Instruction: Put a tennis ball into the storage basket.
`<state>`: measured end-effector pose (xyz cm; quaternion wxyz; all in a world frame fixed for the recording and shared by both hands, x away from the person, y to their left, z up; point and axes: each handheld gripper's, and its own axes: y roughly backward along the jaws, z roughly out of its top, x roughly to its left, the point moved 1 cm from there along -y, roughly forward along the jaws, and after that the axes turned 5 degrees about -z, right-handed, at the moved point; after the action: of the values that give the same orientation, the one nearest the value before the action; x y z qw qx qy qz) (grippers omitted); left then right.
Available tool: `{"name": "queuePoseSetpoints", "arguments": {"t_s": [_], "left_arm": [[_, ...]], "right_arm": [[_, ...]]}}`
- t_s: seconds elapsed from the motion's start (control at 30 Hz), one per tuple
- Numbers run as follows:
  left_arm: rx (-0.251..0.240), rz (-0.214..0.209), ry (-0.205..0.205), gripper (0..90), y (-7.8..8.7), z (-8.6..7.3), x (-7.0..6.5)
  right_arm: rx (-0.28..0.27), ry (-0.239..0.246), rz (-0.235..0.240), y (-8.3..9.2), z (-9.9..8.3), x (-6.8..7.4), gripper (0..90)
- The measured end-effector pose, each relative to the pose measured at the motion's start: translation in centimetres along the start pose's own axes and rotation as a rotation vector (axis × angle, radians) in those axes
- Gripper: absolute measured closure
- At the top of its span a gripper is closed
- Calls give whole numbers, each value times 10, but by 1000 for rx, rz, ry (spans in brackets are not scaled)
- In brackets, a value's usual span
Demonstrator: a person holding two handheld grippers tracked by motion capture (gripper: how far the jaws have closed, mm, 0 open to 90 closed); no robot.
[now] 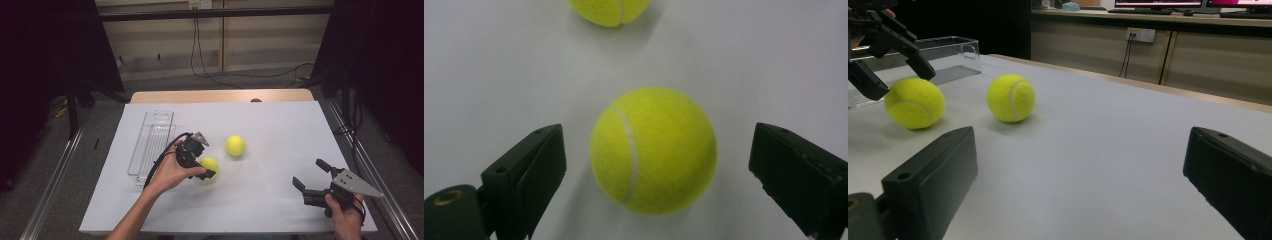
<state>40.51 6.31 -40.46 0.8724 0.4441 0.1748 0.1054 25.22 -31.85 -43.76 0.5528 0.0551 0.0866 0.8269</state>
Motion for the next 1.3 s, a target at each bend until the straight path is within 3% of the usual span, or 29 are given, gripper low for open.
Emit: {"name": "queuePoseSetpoints", "arguments": {"t_s": [0.17,0.5,0.63,0.83,1.3], "left_arm": [[21,-15,11,111,-4,-1,2],[74,0,19,159,-11,-2,7],[82,-17,25,183,-16,-2,7],[113,-27,-1,224,-22,-2,6],[110,-37,-4,263,-20,-3,6]], "right_arm": [[1,1,1,0,0,0,7],[3,-1,0,0,0,0,5],[3,1,1,0,0,0,6],[6,-2,1,0,-1,0,5],[6,-3,-1,0,-1,0,5]]}}
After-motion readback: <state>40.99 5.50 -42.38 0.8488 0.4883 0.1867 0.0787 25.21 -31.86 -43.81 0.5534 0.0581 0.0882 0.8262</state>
